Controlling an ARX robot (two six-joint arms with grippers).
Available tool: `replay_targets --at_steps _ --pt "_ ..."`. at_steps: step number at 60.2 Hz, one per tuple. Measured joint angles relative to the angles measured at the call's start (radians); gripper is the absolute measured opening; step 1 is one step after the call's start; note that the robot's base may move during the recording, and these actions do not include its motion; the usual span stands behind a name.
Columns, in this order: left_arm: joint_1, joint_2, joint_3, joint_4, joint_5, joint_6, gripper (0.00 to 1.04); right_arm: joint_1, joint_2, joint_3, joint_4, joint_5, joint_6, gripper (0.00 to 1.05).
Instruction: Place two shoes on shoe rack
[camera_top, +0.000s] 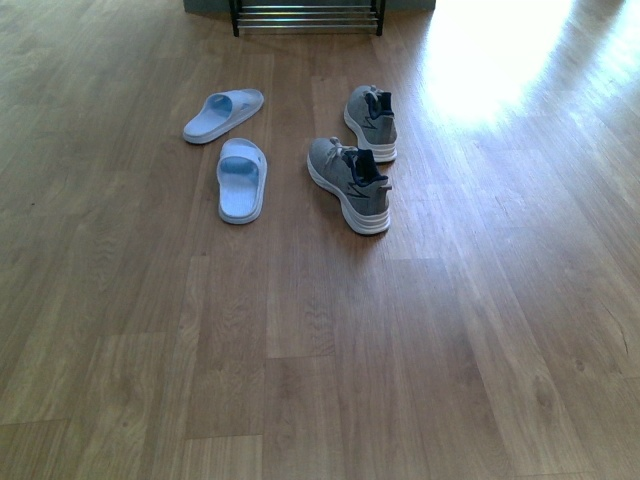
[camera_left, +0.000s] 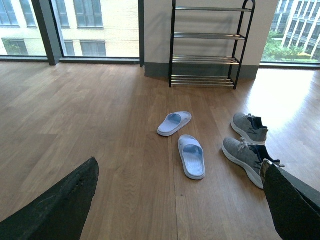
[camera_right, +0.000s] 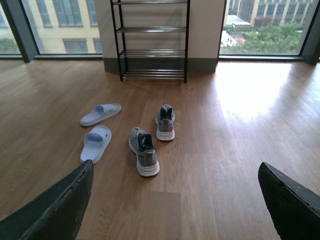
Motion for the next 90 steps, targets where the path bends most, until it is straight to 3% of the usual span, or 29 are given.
replay_targets --at_steps 90 --pt "0.0 0.0 0.0 0.0 0.0 0.0 0.95 0.0 0.0 0.0 0.0 0.0 0.0 0.95"
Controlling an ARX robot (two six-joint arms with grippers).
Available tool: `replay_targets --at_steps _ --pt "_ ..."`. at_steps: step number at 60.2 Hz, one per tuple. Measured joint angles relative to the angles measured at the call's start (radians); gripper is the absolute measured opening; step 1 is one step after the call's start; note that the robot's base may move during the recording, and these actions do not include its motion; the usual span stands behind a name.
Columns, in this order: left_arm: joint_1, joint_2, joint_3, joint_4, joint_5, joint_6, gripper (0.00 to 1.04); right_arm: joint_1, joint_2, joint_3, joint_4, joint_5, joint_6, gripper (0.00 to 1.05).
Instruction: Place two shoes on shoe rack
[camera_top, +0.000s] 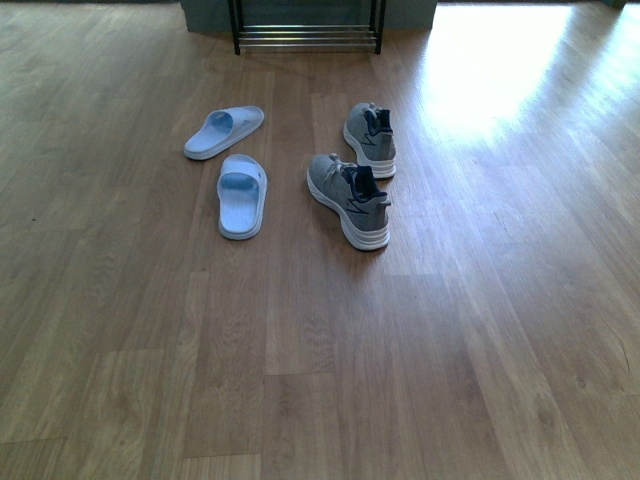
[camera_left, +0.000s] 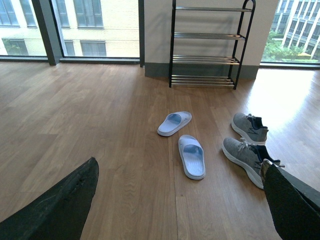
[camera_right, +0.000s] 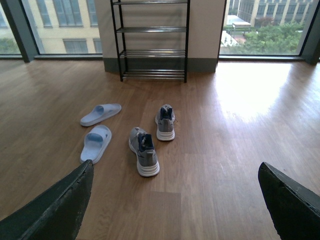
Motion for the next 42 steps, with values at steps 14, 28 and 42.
replay_targets --at_steps 14,28,42 --pt "0.0 0.0 0.0 0.0 0.0 0.0 0.95 0.0 0.0 0.0 0.0 0.0 0.0 0.95" --pt "0.0 0.0 0.0 0.0 0.0 0.0 0.95 0.0 0.0 0.0 0.0 0.0 0.0 0.95" --pt "0.0 0.0 0.0 0.0 0.0 0.0 0.95 0.0 0.0 0.0 0.0 0.0 0.0 0.95"
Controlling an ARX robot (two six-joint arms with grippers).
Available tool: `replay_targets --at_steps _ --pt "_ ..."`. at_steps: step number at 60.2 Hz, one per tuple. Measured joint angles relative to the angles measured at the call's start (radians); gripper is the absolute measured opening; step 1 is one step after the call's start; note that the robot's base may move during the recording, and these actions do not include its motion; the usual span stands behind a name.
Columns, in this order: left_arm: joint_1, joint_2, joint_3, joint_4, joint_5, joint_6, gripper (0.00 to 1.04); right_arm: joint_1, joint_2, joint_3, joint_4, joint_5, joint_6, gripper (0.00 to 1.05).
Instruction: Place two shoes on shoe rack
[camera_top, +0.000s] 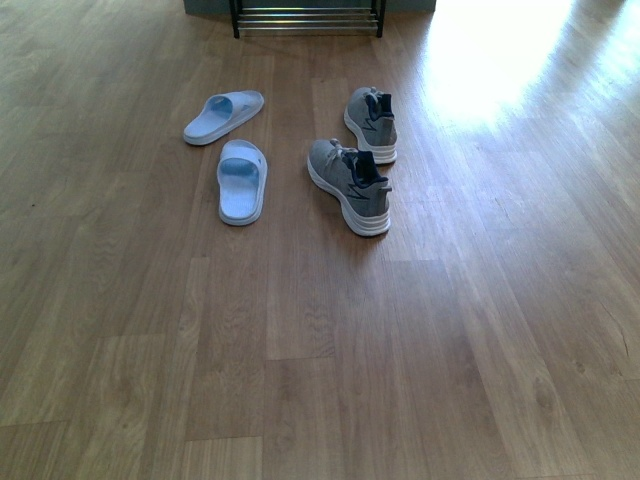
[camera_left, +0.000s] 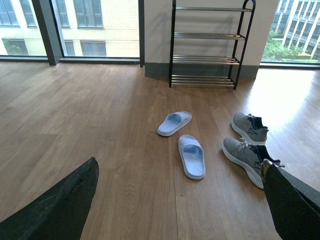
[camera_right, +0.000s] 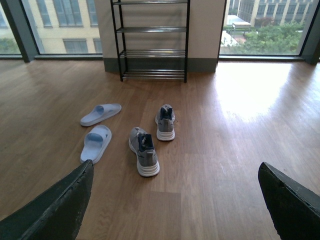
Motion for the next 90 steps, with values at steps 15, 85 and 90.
replay_targets --at_steps 15,85,90 --pt "0.0 0.0 0.0 0.0 0.0 0.0 0.95 0.0 0.0 0.0 0.0 0.0 0.0 0.95" --pt "0.0 0.0 0.0 0.0 0.0 0.0 0.95 0.0 0.0 0.0 0.0 0.0 0.0 0.95" --pt "0.0 0.0 0.0 0.0 0.0 0.0 0.95 0.0 0.0 0.0 0.0 0.0 0.0 0.95"
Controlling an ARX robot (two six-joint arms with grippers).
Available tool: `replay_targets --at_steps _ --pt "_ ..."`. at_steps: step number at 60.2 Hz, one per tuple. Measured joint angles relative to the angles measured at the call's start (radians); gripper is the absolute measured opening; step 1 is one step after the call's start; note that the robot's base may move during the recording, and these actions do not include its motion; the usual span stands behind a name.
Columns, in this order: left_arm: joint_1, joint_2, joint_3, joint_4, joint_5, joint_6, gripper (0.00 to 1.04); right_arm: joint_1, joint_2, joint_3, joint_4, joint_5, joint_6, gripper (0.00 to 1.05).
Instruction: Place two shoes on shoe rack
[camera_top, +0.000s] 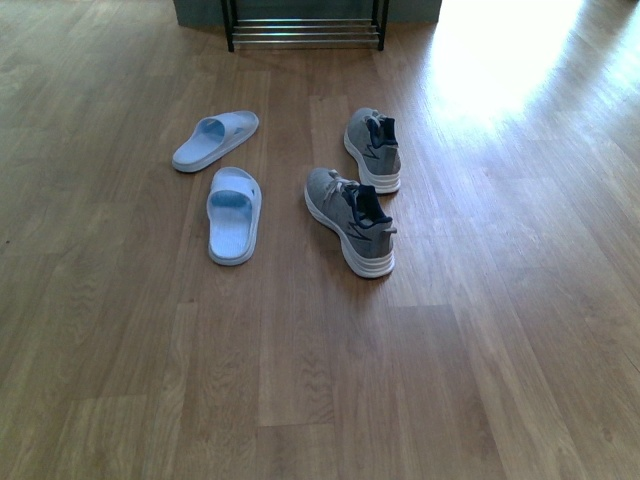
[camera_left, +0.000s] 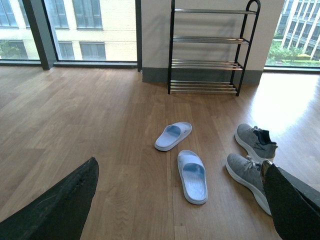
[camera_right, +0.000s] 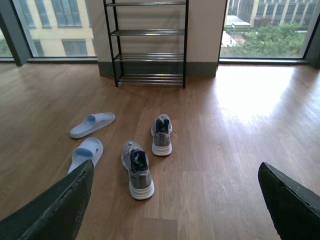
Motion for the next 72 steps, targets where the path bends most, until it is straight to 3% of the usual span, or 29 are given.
replay_targets --at_steps 72 --pt "0.0 0.0 0.0 0.0 0.0 0.0 0.95 0.0 0.0 0.0 0.0 0.0 0.0 0.95"
